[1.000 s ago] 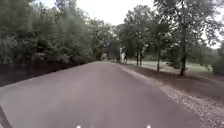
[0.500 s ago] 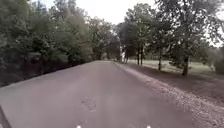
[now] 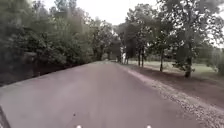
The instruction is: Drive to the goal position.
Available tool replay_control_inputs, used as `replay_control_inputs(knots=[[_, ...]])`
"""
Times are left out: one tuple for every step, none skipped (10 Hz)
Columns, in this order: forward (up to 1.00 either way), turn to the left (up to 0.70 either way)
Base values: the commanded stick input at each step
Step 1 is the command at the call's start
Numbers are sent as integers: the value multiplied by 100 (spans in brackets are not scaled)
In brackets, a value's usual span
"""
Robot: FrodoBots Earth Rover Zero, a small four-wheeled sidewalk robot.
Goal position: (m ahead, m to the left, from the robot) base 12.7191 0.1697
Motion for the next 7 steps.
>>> replay_control_inputs(knots=[[70,35],[70,35],[70,22],[70,0],[70,0],[70,0],[70,0]])
